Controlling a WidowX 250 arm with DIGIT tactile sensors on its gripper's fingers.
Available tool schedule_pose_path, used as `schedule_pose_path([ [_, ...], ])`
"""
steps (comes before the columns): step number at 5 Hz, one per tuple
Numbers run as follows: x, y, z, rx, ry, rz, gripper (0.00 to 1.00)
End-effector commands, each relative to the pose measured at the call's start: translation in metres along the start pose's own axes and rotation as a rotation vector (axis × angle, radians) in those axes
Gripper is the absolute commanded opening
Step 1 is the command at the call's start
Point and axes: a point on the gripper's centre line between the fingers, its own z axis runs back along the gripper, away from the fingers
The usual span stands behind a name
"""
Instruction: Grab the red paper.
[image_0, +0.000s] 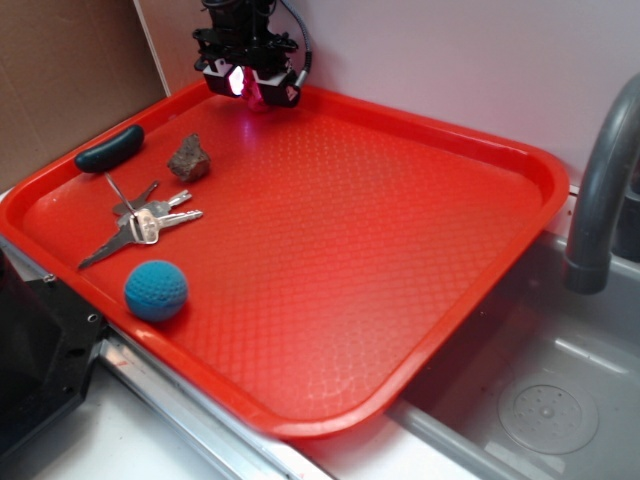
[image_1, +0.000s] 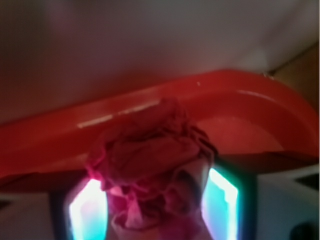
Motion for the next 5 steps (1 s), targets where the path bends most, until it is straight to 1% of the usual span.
schedule_pose_path([
  [1, -0.033, 0.000, 0.086, 0.035, -0.042, 0.005, 0.00],
  [2, -0.054, -0.004, 0.131, 0.014, -0.030, 0.012, 0.00],
  [3, -0.072, -0.009, 0.163, -0.032, 0.002, -0.015, 0.00],
  [4, -0.084, -0.014, 0.178, -0.059, 0.000, -0.043, 0.00],
  [5, -0.084, -0.011, 0.167, -0.049, 0.011, -0.088, 1.00],
])
